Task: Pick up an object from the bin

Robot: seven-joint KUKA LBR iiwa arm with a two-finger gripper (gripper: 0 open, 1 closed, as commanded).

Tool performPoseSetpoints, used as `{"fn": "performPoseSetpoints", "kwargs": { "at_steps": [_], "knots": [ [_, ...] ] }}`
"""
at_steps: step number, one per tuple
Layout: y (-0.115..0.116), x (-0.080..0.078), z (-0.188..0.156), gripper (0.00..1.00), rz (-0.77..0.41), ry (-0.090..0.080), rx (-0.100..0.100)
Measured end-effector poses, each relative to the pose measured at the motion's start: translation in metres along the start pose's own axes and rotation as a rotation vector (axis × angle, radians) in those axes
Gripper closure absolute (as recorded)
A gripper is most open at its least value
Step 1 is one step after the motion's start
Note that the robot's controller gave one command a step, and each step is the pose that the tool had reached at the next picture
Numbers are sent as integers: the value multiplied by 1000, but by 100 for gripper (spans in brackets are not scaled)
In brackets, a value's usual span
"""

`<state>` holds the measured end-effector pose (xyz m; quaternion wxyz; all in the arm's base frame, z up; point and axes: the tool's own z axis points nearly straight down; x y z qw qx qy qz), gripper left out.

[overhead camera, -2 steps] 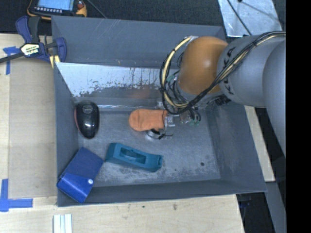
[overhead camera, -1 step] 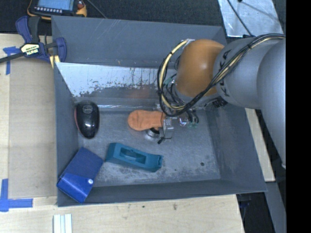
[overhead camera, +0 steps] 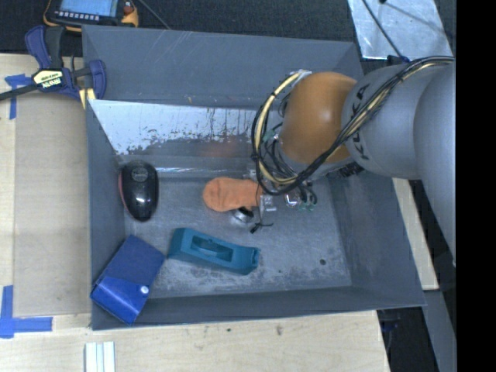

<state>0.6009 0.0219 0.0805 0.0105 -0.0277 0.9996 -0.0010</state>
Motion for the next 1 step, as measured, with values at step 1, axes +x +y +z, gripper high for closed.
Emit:
{"fn": "performPoseSetpoints", "kwargs": {
  "at_steps": [1],
  "knots": [
    [-3,0,2,100,-15,12,-7]
  ]
}}
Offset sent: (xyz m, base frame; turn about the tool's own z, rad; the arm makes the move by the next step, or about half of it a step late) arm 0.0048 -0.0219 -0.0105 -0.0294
